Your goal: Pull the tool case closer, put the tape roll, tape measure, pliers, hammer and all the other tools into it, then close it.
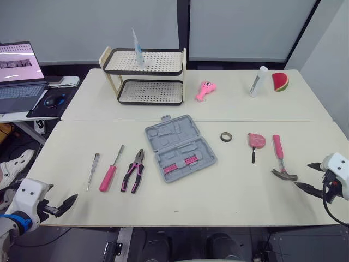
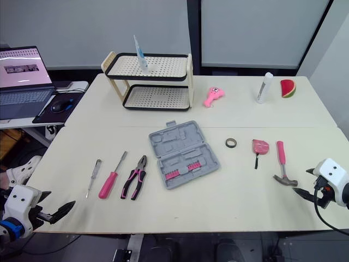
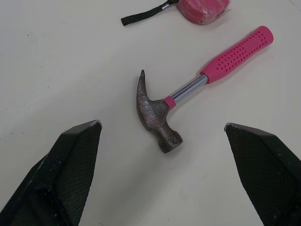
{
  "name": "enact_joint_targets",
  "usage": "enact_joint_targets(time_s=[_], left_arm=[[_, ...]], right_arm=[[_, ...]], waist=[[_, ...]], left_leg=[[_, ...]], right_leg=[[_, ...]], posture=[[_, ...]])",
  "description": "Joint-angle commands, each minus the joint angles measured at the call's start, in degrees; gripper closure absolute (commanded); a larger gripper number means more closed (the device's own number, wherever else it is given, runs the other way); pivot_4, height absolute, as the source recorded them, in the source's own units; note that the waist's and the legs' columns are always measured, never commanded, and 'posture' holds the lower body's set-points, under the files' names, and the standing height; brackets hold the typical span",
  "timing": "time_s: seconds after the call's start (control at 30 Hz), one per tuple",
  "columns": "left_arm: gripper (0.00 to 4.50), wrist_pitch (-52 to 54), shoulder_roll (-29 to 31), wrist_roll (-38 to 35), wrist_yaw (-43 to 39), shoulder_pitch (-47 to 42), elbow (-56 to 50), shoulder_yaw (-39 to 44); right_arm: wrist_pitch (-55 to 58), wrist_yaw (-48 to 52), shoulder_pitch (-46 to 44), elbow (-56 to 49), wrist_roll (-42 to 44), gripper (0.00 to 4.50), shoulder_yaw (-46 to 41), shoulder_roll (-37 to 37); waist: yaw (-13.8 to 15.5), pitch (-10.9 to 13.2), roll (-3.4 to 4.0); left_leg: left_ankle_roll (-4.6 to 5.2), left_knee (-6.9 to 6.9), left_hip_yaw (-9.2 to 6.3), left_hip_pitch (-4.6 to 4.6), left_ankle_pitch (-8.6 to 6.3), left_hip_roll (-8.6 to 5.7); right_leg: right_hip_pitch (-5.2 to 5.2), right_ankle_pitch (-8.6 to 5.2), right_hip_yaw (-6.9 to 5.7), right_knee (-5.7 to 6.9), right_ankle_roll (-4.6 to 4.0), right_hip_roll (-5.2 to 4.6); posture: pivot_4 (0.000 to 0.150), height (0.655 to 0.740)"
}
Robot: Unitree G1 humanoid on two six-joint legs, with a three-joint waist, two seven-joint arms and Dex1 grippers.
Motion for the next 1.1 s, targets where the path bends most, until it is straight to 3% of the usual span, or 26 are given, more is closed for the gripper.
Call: enact_joint_targets(time_s=[0.03,0.43,0.53,1.1], left_arm=[[0.00,0.06,1.72,0.13,-0.43,0.07,-0.44,0.22],[0.00,-3.38,2.14,-0.66,-4.13,-1.79,2.94,0.38],[0.00,-1.94,1.96,-3.76,-6.37,-2.32,3.23,1.52],[0.00,-2.69,1.67,-4.31,-5.87,-0.71,4.52,1.72]], right_arm=[[-0.38,-0.46,-0.98,-0.95,0.12,0.03,-0.72,-0.07],[-1.45,-0.20,-2.48,-0.08,0.66,0.03,-0.99,1.13],[-0.58,0.03,-2.07,-0.54,1.47,0.03,-1.61,1.24],[-2.52,-1.20,-1.57,-0.68,0.53,0.03,-2.44,0.83]], waist=[[0.00,0.00,0.00],[0.00,0.00,0.00],[-0.01,0.00,0.00],[-0.01,0.00,0.00]], left_leg=[[0.00,0.00,0.00,0.00,0.00,0.00],[0.00,0.00,0.00,0.00,0.00,0.00],[0.00,0.00,0.00,0.00,0.00,0.00],[0.00,0.00,0.00,0.00,0.00,0.00]], right_leg=[[0.00,0.00,0.00,0.00,0.00,0.00],[0.00,0.00,-0.02,0.00,0.00,0.00],[0.00,0.00,-0.02,0.00,0.00,0.00],[0.00,0.00,-0.01,0.01,0.00,0.00]], posture=[[0.150,0.7290],[0.150,0.7290],[0.150,0.7290],[0.150,0.7290]])
